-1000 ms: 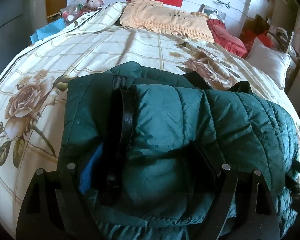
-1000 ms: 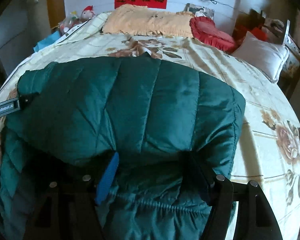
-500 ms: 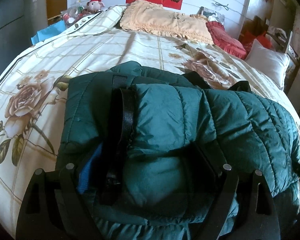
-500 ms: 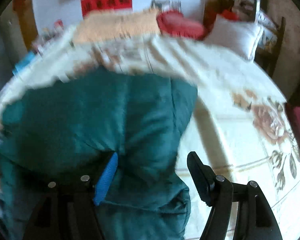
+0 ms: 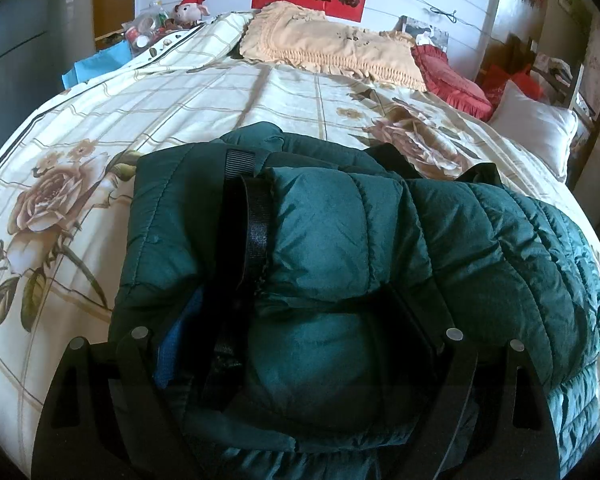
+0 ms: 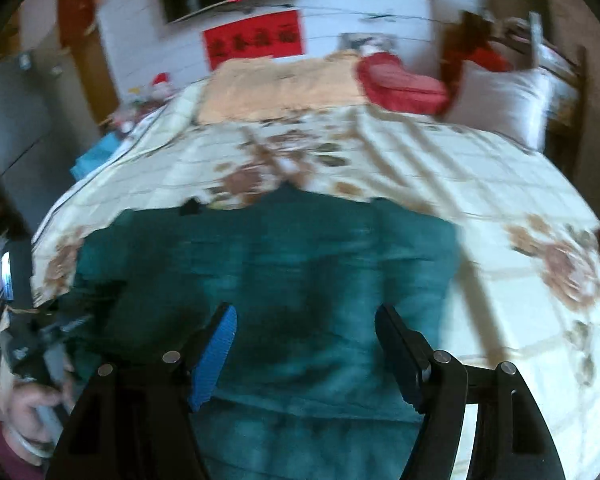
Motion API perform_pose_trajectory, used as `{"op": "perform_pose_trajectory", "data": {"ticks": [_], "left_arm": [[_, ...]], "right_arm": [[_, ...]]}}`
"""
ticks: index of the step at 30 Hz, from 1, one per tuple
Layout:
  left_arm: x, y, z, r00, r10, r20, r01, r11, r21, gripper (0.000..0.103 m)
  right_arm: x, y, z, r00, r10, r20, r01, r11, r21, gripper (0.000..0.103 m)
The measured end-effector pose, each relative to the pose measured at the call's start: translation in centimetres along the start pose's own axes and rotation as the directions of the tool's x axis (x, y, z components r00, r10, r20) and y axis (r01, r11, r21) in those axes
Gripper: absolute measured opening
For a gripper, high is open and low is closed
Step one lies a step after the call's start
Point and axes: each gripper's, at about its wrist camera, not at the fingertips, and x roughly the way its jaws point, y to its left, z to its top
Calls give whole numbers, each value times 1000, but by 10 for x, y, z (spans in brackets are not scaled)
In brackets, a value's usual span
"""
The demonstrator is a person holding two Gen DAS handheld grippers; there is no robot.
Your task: Fold large clothes
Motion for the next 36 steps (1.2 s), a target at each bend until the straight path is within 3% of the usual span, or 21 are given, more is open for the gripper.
{"op": "perform_pose_trajectory", "data": {"ticks": [5, 8, 11, 14, 18, 23, 26, 36], "left_arm": [[-1, 1, 0, 1000, -6, 2, 6, 1000, 0, 89], [-2, 1, 0, 1000, -5, 3, 5, 1000, 3, 89], [-2, 2, -1, 1000, -10, 1, 10, 1000, 2, 89], [-4, 4, -1, 1000, -20, 6, 20, 1000, -2, 89], [-4, 4, -3, 1000, -9, 9, 9, 1000, 2, 89], [-5, 5, -4, 1000, -5, 14, 5, 1000, 3, 89], [-10, 5, -5, 1000, -3, 7, 3, 1000, 1, 89], [-69, 36, -31, 1000, -12, 8, 12, 1000, -9, 89]], "right_arm": [[48, 29, -10, 995, -60, -84, 54, 995, -83, 70], [61, 31, -21, 992, -89, -86, 78, 990, -118, 70], [49, 24, -18, 992, -59, -113, 49, 994, -95, 70], [21, 7, -17, 997, -21, -77, 18, 999, -45, 69], [-4, -14, -22, 996, -90, -26, 89, 995, -43, 69], [11, -58, -34, 981, -165, -100, 171, 984, 49, 69], [30, -76, -44, 981, -113, -159, 131, 986, 106, 74], [-30, -77, -56, 992, -87, -87, 95, 991, 98, 77]]}}
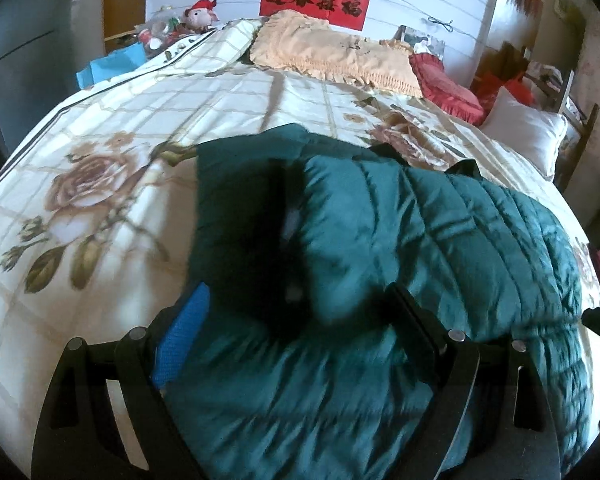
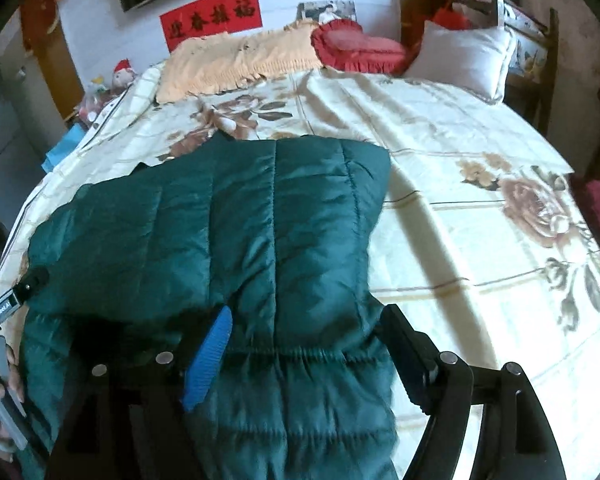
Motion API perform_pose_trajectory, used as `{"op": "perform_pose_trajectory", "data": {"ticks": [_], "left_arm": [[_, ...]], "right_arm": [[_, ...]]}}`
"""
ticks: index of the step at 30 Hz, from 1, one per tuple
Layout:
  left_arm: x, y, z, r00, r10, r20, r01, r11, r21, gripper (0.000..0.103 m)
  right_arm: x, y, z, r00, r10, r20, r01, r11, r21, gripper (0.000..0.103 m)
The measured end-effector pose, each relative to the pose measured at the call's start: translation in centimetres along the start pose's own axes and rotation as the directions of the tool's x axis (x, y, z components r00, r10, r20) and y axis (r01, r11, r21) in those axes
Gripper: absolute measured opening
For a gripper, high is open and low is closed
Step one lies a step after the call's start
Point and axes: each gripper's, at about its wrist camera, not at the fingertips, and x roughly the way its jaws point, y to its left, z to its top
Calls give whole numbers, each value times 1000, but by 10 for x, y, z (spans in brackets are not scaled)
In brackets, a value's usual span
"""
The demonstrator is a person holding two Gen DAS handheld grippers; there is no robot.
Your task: Fold large clothes
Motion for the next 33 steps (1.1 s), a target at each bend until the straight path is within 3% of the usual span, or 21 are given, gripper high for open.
{"op": "perform_pose_trajectory", "data": {"ticks": [12, 17, 33], "left_arm": [[-57, 30, -49, 1000, 4, -12, -4, 1000, -5, 89], [-76, 34, -67, 1000, 14, -10, -14, 1000, 20, 89], [-106, 52, -109, 999, 14, -44, -13, 1000, 17, 89]], "right_arm": [[-34, -13, -55, 996, 70, -61, -69, 998, 15, 79], [-42, -13, -77, 994, 60, -89, -61, 998, -7, 79], [-60, -12, -124, 986, 83, -142, -86, 996, -17, 82]]}}
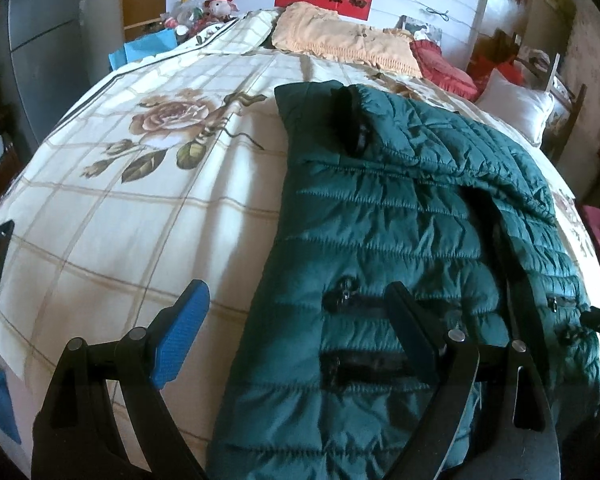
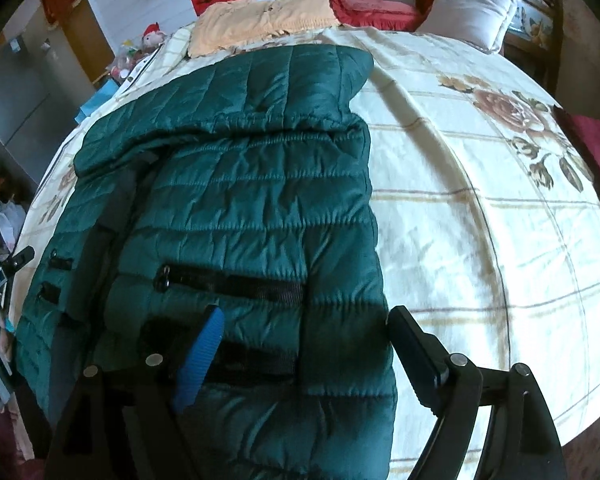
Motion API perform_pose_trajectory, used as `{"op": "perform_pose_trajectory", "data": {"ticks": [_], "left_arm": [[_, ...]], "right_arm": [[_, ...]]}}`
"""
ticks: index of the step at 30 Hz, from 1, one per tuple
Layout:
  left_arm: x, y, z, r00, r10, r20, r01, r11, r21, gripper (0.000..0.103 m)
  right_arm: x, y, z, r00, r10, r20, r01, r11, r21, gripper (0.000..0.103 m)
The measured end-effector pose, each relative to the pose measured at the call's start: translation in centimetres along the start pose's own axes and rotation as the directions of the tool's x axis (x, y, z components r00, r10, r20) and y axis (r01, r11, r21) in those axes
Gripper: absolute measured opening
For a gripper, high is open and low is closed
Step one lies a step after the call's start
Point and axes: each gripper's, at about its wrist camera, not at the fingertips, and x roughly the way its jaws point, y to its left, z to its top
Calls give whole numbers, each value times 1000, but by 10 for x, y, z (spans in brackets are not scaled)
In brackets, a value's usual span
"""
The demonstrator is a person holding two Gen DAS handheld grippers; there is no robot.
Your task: Fold large clothes
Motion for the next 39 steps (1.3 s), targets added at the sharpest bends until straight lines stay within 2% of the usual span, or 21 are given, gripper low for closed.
{"op": "perform_pose_trajectory", "data": {"ticks": [9, 18, 23, 27, 31, 39], "left_arm": [[-5, 8, -17, 998, -25, -52, 25, 1000, 0, 89], [-23, 48, -37, 988, -109, -107, 97, 989, -112, 89], [-24, 49, -53, 977, -137, -161, 120, 987, -110, 89], [-25, 45, -65, 962, -177, -207, 157, 982, -108, 89], [-20, 44, -74, 951, -187, -246, 165, 981, -107, 89], [-21, 37, -77, 950, -193, -244, 181, 981, -73, 89]], "right_arm": [[-5, 0, -11, 1000, 7, -14, -7, 1000, -8, 82], [-13, -9, -28, 996, 51, -72, -51, 999, 4, 83], [-15, -11, -37, 992, 78, -100, -77, 997, 8, 83], [-17, -11, -45, 984, 122, -132, -122, 993, 12, 83], [-18, -9, -54, 977, 138, -163, -139, 990, 3, 83], [-15, -8, -69, 950, 231, -210, -226, 973, 49, 83]]}}
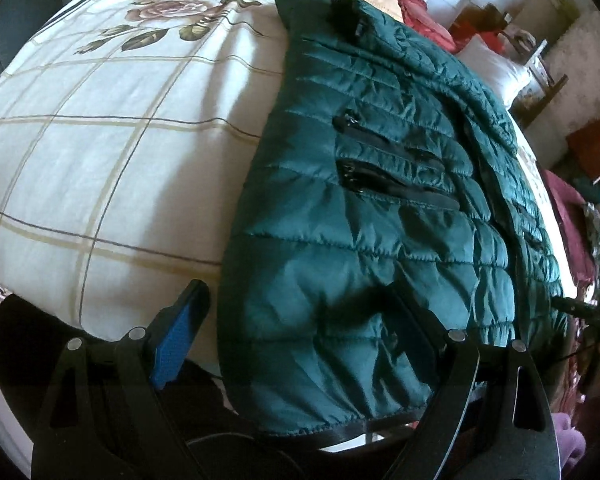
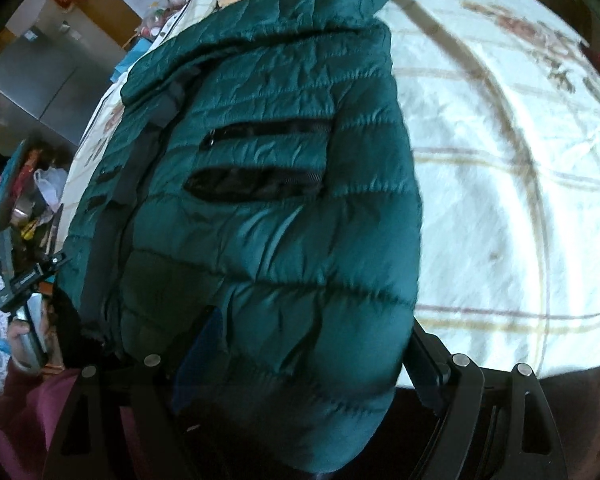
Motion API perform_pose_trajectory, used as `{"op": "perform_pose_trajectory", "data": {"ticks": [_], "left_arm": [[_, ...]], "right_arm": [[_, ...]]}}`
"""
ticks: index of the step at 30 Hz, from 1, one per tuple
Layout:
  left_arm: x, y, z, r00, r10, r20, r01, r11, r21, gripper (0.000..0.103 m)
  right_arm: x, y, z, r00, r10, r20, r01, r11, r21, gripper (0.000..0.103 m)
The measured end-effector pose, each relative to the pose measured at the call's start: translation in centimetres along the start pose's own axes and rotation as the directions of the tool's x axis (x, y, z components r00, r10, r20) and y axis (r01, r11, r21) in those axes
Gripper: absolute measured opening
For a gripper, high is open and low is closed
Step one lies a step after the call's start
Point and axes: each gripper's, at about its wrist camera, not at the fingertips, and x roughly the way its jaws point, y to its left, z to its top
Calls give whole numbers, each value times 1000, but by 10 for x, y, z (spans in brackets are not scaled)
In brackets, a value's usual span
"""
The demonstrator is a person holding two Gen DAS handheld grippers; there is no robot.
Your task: Fold large clothes
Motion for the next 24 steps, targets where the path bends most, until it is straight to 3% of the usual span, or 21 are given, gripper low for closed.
{"op": "perform_pose_trajectory", "data": {"ticks": [6, 24], "left_arm": [[2, -3, 0, 1000, 9, -4, -9, 1000, 8, 89], [4, -11, -2, 999, 36, -4, -36, 999, 33, 89]], "right_arm": [[-8, 2, -4, 997, 68, 33, -68, 998, -5, 83], [-1, 4, -4, 996, 83, 33, -82, 996, -21, 84]]}}
